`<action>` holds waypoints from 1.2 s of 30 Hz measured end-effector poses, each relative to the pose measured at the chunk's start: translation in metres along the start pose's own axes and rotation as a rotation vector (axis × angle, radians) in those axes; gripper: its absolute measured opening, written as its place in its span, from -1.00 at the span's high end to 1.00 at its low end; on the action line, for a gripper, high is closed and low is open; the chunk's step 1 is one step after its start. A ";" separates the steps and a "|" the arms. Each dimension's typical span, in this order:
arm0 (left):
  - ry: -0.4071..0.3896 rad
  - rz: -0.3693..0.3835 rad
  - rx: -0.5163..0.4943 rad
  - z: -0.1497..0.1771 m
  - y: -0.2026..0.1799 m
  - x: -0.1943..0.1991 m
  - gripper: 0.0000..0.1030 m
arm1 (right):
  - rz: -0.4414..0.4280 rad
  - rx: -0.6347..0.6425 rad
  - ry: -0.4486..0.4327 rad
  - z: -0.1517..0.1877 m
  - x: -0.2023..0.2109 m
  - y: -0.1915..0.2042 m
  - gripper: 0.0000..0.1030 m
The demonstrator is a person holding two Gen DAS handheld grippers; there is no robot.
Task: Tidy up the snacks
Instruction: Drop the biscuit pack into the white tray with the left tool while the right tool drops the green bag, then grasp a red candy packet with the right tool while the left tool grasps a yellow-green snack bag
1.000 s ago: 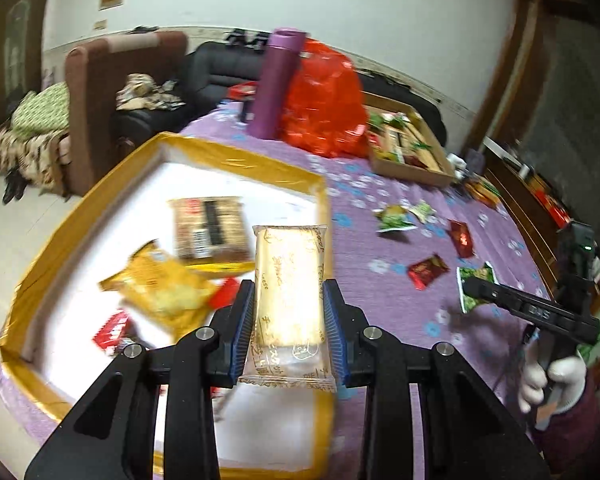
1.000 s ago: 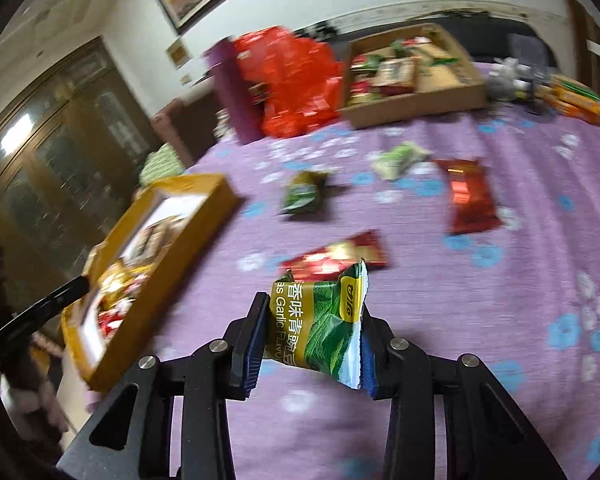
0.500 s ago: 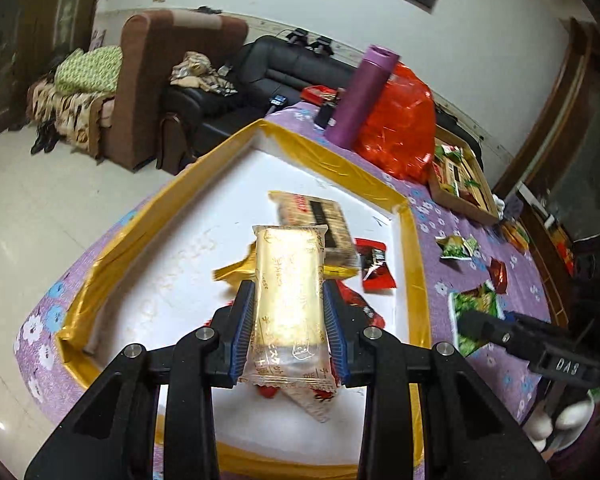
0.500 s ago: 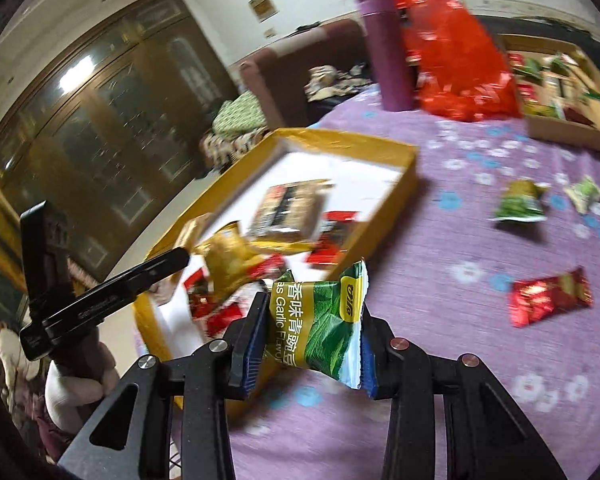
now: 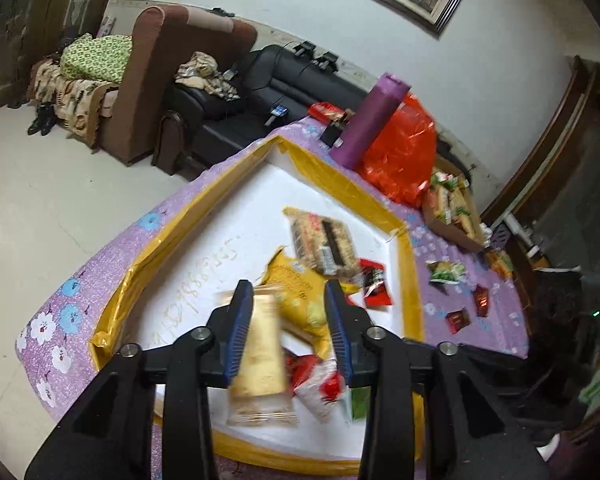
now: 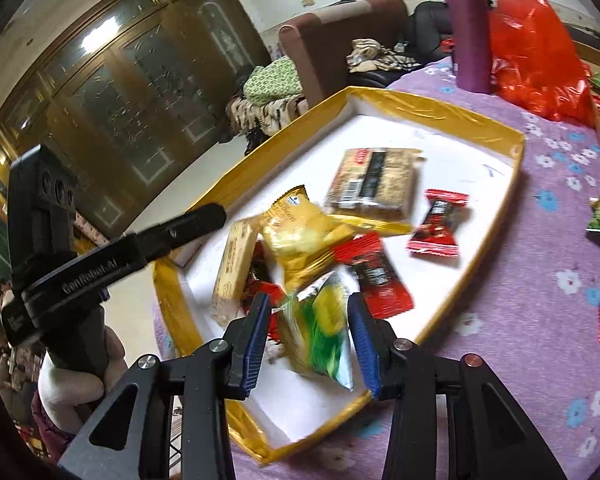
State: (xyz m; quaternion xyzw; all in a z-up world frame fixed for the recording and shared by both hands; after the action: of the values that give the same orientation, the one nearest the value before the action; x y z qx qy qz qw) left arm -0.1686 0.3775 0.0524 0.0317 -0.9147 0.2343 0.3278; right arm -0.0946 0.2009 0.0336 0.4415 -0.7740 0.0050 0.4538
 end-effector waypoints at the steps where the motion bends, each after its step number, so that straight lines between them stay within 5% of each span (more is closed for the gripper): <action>1: -0.004 0.015 0.000 -0.001 0.000 0.002 -0.02 | 0.000 0.006 -0.004 0.000 0.000 0.002 0.19; 6: -0.037 0.116 0.001 -0.001 -0.018 0.012 -0.43 | -0.008 0.030 -0.019 0.003 0.007 0.009 0.17; 15: 0.021 0.260 -0.037 0.007 -0.071 0.011 -0.44 | 0.042 -0.029 -0.106 0.014 0.054 -0.030 0.06; 27: 0.163 0.285 -0.155 0.036 -0.135 -0.016 -0.44 | 0.320 -0.323 -0.196 0.058 0.152 -0.192 -0.03; 36: 0.226 0.283 -0.219 0.050 -0.161 -0.026 -0.44 | 0.530 -0.392 -0.284 0.045 0.178 -0.268 -0.09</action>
State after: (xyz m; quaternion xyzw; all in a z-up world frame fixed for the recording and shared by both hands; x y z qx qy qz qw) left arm -0.1436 0.2100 0.0682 -0.1593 -0.8875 0.1793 0.3936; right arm 0.0227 -0.1017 0.0277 0.1263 -0.9033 -0.0874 0.4005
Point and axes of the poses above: each gripper's, at about its wrist camera, not at the fingertips, and x roughly against the way its jaws point, y to its left, z to its underside, the point moved 1 cm from there along -x, roughly the way its jaws point, and after that the axes turned 3 degrees about -z, right-handed, at the moved point
